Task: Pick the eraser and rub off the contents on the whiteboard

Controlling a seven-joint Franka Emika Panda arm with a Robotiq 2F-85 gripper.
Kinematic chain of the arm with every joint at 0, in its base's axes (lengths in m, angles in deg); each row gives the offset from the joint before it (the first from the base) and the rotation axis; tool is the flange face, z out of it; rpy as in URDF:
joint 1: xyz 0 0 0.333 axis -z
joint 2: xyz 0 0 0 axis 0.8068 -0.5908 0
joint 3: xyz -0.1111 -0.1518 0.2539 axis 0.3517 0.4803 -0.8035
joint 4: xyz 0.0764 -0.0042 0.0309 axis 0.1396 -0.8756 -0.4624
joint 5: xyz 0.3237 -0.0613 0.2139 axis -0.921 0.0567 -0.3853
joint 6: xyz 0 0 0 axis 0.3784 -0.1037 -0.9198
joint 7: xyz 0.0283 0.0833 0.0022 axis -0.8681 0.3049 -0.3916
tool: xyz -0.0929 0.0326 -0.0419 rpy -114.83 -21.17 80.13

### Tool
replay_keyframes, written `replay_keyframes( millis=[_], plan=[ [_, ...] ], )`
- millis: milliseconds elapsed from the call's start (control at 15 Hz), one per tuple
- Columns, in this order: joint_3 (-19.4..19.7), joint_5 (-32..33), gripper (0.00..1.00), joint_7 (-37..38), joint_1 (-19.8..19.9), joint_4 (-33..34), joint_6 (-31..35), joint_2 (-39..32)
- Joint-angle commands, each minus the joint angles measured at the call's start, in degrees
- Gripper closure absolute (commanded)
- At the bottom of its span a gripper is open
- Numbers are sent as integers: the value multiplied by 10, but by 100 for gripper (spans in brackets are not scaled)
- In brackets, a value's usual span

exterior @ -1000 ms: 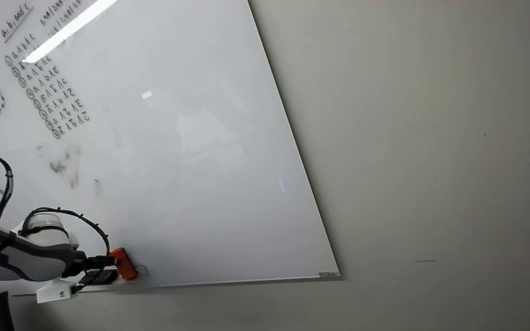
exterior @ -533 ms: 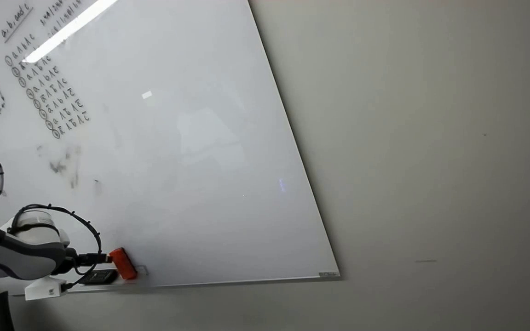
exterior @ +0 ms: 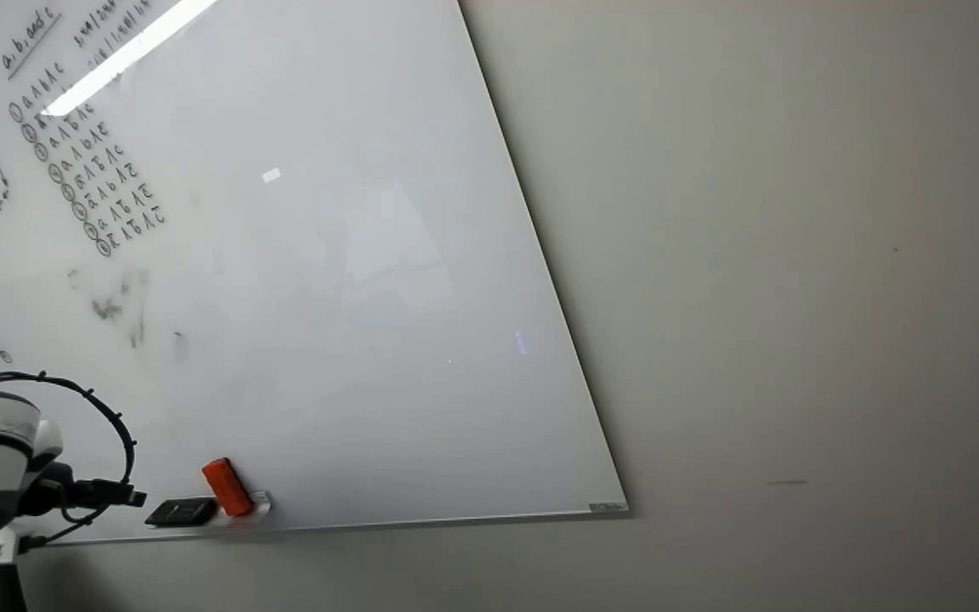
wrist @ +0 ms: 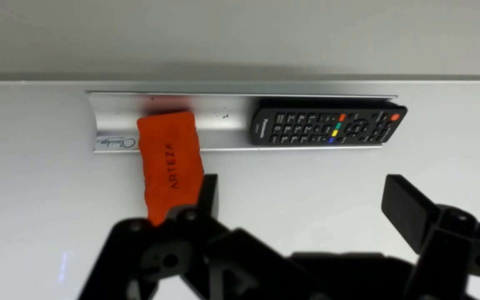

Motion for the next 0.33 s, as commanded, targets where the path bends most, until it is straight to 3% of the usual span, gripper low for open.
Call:
replay_keyframes(
  millis=[0, 267],
  plan=[
    [-123, -153, 0, -142, 95, -90, -49, 97],
    [-219, -356, 0, -292, 156, -104, -128, 148]
  ],
)
